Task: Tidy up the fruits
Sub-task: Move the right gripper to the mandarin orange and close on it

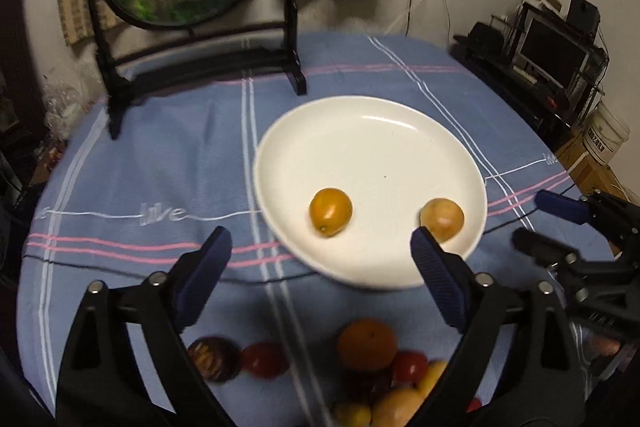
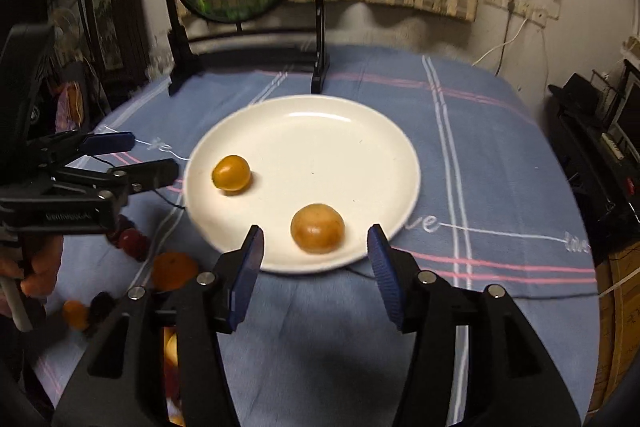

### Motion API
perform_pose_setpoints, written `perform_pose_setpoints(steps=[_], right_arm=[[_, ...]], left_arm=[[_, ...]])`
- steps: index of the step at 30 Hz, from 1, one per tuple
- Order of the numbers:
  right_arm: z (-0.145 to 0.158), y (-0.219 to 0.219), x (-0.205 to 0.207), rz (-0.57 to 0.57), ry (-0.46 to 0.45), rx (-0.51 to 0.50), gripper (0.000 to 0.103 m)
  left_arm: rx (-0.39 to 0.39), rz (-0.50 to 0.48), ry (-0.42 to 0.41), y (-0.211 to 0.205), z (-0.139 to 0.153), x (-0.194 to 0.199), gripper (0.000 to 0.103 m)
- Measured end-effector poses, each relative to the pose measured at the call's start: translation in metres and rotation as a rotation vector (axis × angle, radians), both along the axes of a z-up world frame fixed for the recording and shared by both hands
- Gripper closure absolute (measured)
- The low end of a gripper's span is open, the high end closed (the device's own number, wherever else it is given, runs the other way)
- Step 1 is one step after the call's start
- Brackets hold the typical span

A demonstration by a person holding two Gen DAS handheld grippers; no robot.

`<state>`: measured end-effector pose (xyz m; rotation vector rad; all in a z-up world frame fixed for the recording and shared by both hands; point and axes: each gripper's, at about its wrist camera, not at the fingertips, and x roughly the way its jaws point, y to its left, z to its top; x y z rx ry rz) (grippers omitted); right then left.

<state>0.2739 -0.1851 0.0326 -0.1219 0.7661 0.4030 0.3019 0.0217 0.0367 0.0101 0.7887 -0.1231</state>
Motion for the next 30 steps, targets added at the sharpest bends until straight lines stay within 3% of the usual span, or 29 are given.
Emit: perform_pose_setpoints(steps=[3, 6, 10, 13, 16, 20, 22, 24, 30], right_arm=[[0.002, -0.018, -0.039, -0.020, -0.038, 0.023, 0.047], [-0.006, -0.038, -0.079, -0.060, -0.059, 0.044, 0.037], [-0.023, -0.058, -0.126, -0.125, -0.097, 0.073, 0.037], [-0.038, -0.067, -0.144, -0.128, -0.073, 0.124, 0.037], [-0.054, -0.065, -0.151, -0.128, -0.049, 0.103, 0.037], [-0.067, -0.063, -0.152, -0.130, -0.029, 0.088, 0.038], [-0.066, -0.064, -0.154, -0.121, -0.046, 0.094, 0.037], [-0.070, -0.062, -0.148, -0.097, 0.007, 0.093, 0.037], [-0.071, -0.057, -0.149, -0.104, 0.001, 0.059, 0.038]], left_arm=[[0.015, 0.024, -0.032, 0.009, 0.002, -0.039, 0.004], [-0.015, 0.032, -0.052, 0.023, -0.007, -0.084, 0.004], [-0.073, 0.025, -0.066, 0.034, -0.027, -0.144, 0.004], [-0.119, 0.024, -0.067, 0.038, -0.045, -0.177, 0.003], [-0.153, 0.011, -0.032, 0.038, -0.066, -0.192, 0.003], [-0.132, 0.016, 0.012, 0.034, -0.086, -0.200, 0.003], [-0.148, -0.003, -0.031, 0.035, -0.084, -0.208, 0.003], [-0.152, 0.031, -0.078, 0.040, -0.083, -0.217, 0.003], [-0.205, 0.059, -0.044, 0.047, -0.085, -0.211, 0.003]])
